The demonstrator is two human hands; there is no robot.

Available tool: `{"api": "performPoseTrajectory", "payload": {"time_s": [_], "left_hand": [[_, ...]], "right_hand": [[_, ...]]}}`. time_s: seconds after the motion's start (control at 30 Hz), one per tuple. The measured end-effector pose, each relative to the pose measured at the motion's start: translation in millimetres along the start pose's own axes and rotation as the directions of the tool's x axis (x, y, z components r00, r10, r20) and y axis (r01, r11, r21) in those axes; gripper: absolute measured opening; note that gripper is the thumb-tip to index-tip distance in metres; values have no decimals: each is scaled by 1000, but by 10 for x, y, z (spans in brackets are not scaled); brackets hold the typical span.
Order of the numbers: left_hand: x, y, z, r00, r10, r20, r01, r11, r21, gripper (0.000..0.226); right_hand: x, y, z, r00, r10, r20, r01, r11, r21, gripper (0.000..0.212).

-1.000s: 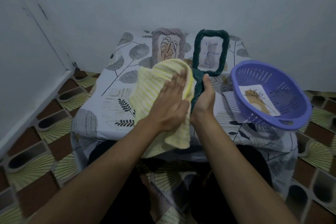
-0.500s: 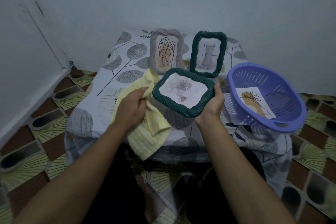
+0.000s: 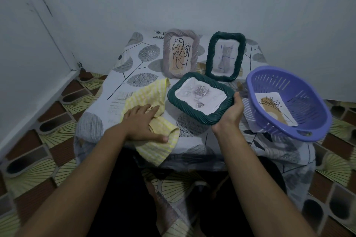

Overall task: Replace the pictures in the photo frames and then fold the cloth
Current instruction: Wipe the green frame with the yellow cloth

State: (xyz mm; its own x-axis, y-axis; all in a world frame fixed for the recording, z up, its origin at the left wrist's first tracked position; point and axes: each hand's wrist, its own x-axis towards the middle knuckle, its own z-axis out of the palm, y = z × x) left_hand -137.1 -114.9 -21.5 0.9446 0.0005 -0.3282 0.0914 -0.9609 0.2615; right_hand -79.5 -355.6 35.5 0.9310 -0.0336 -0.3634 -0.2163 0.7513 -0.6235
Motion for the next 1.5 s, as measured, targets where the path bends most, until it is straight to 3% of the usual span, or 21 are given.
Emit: {"api": "performPoseTrajectory", "payload": {"time_s": [0.07,0.13,0.33,0.5,0.63,0.73,0.87,1.0,1.07,1.17,1.27,1.33,1.4,1.5], "left_hand": [[10,-70,-58,993,57,103,-62,997,44,159],[19,-126,-89,992,86,91,-90,995,39,155],[65,-216,-57,985,52,-162,-75,987,-142,78],[119,-288,6,889,-195,-414,101,966,-238,30],[42,-330,23,721,-397,-568,269,916,-298,39],[18,-401,13,632,-497,-595,357,868,-346,43],[32,-426,29,631,-514,-582,366,858,-361,49],[35,-325,45,615,-500,-610,356,866,-351,69],[20,-223,25,603,-443,-663,327,896,-301,67],[-12,-22,-5,627,-205,-751,156,978,-137,66],[12,193,-10,728,60,-683,-21,998,66,79],[61,306,17,755,177,-631,-101,983,154,85],[100,389,47,734,236,-637,-146,970,192,80],[122,484,57,620,251,-744,-179,968,178,54]], "right_hand": [[-13,26,25,1000,7,7,-7,1000,1,51],[-24,49,40,1000,10,9,-10,1000,-10,51],[-24,101,40,1000,16,-3,-16,999,-31,55],[-9,151,45,999,36,5,-36,999,-34,58],[12,194,35,999,52,-6,-52,998,-26,57],[-3,216,30,998,64,-8,-64,997,-42,55],[-22,255,37,998,69,-4,-69,996,-53,53],[-20,268,40,997,75,6,-75,996,-46,53],[-31,269,51,997,75,14,-74,996,-44,52],[-41,275,60,997,68,18,-67,997,-46,53],[-71,260,64,997,68,28,-66,995,-78,55],[-87,234,63,996,79,31,-76,992,-102,55],[-94,193,59,996,78,33,-74,990,-119,56],[-103,110,19,995,92,28,-87,985,-152,54]]}}
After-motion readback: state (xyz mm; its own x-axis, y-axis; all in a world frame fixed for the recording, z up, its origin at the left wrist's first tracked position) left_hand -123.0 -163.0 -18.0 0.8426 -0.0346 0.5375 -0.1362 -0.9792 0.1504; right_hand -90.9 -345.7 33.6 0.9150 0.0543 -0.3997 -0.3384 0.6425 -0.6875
